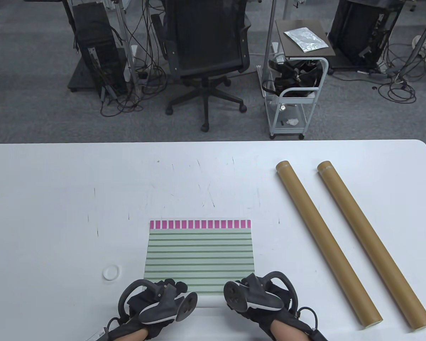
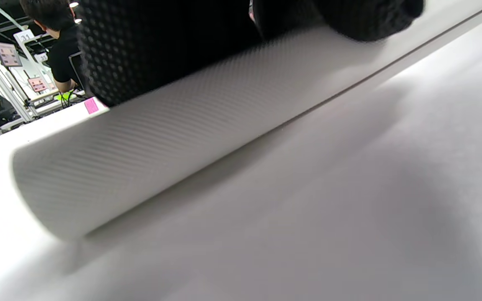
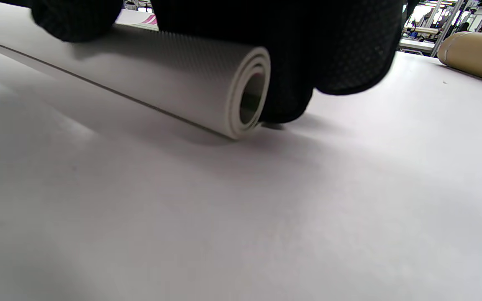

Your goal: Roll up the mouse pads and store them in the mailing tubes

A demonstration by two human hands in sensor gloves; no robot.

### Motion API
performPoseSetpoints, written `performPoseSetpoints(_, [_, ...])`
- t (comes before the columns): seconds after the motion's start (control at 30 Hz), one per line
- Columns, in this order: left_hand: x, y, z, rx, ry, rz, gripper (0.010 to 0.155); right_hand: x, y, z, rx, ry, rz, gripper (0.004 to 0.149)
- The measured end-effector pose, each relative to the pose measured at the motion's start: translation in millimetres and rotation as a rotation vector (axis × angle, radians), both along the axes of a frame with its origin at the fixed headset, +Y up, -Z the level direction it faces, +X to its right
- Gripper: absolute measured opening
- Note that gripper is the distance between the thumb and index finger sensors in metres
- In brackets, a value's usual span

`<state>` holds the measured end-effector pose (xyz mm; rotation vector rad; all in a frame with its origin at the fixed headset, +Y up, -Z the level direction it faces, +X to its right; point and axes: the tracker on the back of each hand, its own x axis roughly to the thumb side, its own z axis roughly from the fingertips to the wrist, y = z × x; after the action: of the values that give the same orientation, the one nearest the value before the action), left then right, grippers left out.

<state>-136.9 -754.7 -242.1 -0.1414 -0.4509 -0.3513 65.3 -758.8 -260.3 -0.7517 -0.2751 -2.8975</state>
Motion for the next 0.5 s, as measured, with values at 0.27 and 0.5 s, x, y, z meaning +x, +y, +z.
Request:
performPoseSetpoints(0.27, [-4.7,-1.1,-0.9,-0.017,0.008,0.077,0.049,1.2,-7.1,-2.4,-0.01,-0.037,-0.038,0.051])
performPoseSetpoints(0.5, [-8.4,-3.5,-9.6,-0.03,0.071,0.082,0.048,-7.5,-3.5,5.0,0.062,0.028,0.003,0.051])
